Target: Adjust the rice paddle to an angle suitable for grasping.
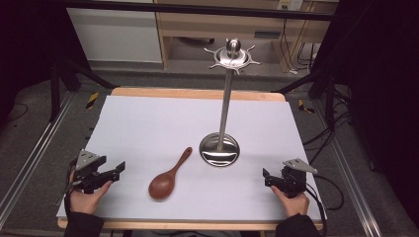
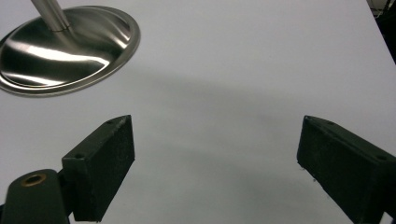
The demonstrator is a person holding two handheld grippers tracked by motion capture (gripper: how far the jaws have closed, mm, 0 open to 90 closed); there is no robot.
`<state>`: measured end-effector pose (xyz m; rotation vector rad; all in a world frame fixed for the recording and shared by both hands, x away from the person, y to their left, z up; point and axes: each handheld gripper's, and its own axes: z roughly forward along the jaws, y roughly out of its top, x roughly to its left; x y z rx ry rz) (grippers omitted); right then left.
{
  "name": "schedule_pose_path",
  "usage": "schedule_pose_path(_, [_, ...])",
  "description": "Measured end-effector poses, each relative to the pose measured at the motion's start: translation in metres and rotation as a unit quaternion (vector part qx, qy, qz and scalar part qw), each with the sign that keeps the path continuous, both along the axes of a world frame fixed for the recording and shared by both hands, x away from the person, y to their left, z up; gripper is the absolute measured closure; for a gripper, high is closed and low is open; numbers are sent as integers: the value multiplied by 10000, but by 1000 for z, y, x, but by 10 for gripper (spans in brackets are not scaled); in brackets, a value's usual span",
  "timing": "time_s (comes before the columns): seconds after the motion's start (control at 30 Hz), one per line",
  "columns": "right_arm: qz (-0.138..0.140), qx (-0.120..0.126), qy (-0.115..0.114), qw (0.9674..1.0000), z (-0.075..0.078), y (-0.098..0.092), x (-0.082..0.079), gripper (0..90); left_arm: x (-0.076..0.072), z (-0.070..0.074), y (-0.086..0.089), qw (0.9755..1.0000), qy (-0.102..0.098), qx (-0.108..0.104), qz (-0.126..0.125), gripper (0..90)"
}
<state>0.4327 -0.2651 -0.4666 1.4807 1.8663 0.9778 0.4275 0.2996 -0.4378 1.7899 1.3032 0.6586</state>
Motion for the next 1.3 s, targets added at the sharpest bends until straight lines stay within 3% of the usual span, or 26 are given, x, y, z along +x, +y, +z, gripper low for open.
schedule_pose_path(0.23, [16, -30, 60, 10000, 0, 4, -1, 111, -6, 7, -16, 9997, -81, 89, -223, 261])
schedule_pose_path(0.6, [102, -105, 167, 9998, -2, 5, -2, 111, -11, 16, -31, 9989, -150, -14, -443, 277])
schedule_pose_path(1.03, [82, -38, 146, 9999, -1, 4, -6, 111, -1, 26, -46, 9979, -59, 7, -639, 273])
schedule_pose_path(1.3, [73, 18, 136, 9999, -1, 4, -7, 111, 4, 33, -62, 9965, -25, 174, -820, 282])
